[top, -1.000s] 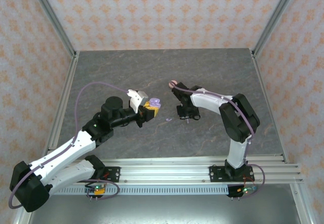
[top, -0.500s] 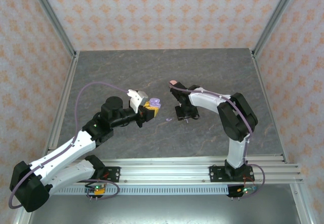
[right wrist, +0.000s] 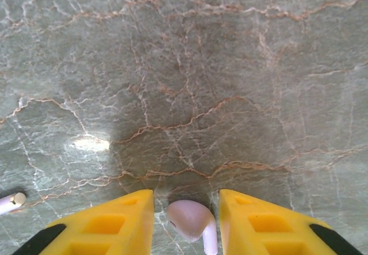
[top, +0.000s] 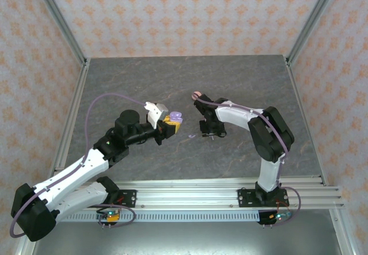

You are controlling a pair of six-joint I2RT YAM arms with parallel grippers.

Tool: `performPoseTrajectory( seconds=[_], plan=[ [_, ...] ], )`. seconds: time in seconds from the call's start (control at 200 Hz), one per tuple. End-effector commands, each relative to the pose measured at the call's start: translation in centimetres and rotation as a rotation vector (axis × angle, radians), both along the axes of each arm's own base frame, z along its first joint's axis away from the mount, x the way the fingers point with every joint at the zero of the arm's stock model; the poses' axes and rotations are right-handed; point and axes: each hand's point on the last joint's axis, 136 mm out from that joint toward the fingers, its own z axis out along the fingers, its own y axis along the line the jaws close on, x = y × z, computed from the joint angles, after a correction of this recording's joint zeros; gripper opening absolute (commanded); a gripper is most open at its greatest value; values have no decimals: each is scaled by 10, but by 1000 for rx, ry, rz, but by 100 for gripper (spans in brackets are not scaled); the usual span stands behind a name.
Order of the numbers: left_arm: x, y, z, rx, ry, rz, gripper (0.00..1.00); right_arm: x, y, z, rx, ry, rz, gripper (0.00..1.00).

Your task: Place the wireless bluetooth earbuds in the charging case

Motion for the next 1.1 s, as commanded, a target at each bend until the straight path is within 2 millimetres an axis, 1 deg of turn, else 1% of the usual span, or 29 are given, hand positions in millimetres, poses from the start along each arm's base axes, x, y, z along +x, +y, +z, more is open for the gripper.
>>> performPoseTrajectory(
  seconds=[0.0, 0.29, 0.566, 0.646, 0.756, 0.886, 1.096],
  plan=[
    [-1, -5, 9, -18, -16, -14, 5, -12, -14, 0, -56, 13, -20, 34],
    [0, -6, 9, -21, -10, -15, 5, -13, -18, 5, -66, -1, -19, 32],
    [0, -6, 10, -21, -11, -17, 5, -10, -17, -4, -73, 2, -29, 32],
    [-1, -7, 10, -20, -11, -19, 5, -7, -16, -6, -71, -6, -41, 36],
    [-1, -6, 10, -19, -12, -19, 5, -3, -10, -5, -41, -18, -54, 36],
    [-1, -6, 10, -18, -13, -19, 5, 1, -7, -6, -29, -24, -75, 32],
    [-1, -7, 11, -20, -15, -23, 5, -4, -14, -19, -64, 6, -82, 25]
  ],
)
